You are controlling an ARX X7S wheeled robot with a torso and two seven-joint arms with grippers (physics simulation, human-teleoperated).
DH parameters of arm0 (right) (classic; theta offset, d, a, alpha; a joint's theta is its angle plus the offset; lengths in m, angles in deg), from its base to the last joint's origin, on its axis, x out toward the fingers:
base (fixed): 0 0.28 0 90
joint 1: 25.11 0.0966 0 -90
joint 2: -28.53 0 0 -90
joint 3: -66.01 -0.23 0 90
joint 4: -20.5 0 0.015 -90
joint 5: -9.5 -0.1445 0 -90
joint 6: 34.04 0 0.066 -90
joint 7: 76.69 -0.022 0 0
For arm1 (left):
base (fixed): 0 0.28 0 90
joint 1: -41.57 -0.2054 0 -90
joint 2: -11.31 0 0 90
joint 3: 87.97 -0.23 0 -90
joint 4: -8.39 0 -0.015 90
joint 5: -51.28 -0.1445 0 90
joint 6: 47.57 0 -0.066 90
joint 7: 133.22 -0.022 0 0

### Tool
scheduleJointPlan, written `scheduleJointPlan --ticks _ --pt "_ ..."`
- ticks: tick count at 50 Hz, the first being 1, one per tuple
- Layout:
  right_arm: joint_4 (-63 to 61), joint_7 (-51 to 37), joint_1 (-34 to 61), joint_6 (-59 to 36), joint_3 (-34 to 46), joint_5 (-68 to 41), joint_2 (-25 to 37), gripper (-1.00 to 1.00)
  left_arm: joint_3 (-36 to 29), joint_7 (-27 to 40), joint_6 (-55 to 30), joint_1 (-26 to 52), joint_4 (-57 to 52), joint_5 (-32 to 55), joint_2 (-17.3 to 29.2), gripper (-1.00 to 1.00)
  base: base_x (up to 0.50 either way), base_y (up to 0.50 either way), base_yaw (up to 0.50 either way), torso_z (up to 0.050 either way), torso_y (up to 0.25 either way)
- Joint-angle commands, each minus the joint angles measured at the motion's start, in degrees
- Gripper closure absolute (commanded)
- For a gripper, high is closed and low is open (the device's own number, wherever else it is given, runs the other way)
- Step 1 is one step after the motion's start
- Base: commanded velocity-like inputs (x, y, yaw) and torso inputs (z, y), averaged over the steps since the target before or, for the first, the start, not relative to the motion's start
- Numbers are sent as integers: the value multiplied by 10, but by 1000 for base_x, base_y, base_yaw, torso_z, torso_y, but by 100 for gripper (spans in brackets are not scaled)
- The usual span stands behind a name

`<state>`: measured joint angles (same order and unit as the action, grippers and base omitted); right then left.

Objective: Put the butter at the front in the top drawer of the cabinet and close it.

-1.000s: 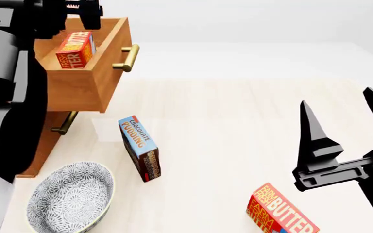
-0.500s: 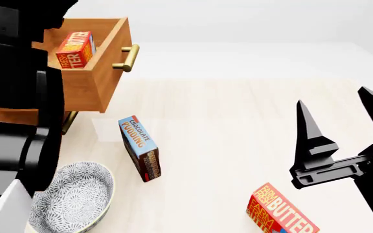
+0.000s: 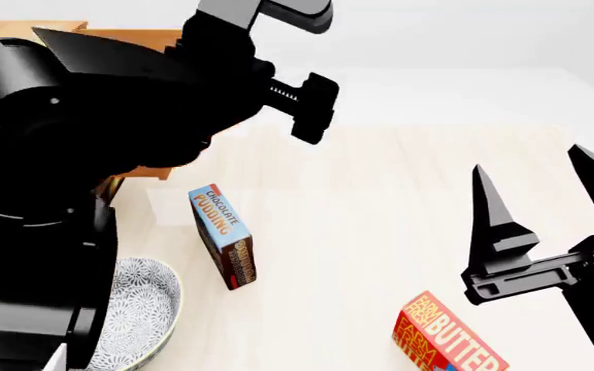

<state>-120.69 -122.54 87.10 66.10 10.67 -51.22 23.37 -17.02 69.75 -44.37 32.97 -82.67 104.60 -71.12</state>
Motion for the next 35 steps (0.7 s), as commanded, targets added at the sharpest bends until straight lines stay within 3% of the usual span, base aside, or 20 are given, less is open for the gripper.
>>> scheduleJointPlan --ticks 1,22,35 --pt "4 2 -8 5 3 7 -6 -100 -50 90 -4 -60 -38 135 8 -100 0 0 0 0 0" --pt "8 8 -13 4 4 10 -15 -100 -119 50 81 -76 61 74 26 -100 0 0 0 0 0" --pt "8 6 -15 3 3 8 -14 -100 -122 42 112 -82 103 57 41 -100 0 0 0 0 0"
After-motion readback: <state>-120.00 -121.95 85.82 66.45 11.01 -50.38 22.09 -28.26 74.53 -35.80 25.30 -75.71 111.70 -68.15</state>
